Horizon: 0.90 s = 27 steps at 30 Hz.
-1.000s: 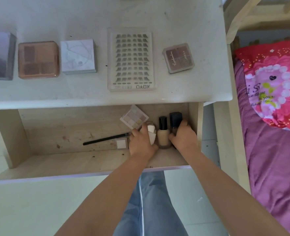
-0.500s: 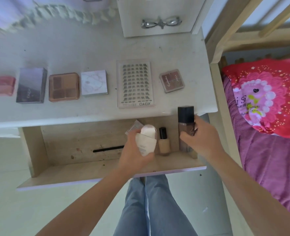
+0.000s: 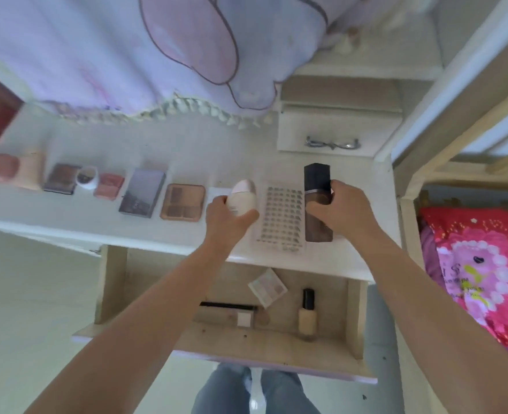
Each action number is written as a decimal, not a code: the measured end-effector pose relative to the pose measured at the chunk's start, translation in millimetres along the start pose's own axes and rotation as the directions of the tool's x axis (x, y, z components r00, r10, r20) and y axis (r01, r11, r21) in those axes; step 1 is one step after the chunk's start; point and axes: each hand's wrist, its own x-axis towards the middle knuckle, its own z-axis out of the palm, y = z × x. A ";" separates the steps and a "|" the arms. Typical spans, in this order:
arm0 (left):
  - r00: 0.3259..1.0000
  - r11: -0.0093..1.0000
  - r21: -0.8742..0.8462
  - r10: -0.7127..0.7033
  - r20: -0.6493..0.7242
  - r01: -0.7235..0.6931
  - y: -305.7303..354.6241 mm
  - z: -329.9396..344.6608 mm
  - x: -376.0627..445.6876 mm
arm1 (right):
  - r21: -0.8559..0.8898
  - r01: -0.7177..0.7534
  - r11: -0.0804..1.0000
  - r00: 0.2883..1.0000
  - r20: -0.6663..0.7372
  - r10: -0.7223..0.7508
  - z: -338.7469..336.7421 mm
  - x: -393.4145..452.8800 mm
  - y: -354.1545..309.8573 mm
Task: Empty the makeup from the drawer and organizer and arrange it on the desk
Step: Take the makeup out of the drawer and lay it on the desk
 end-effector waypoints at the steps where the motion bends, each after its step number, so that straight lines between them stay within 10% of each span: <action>1: 0.999 0.999 0.034 0.000 -0.048 0.001 0.2 -14.1 7.8 | 0.015 0.016 1.000 1.000 0.019 -0.016 4.6 6.8 -14.2; 13: 0.944 0.943 0.319 0.012 -0.331 0.099 -47.2 -249.1 114.5 | -0.018 0.144 0.989 0.965 0.223 -0.136 123.8 80.1 -220.1; 27: 0.976 0.769 0.637 0.179 -0.123 -0.061 -97.1 -435.5 294.9 | -0.110 0.005 0.994 0.943 0.331 0.033 294.5 179.1 -402.3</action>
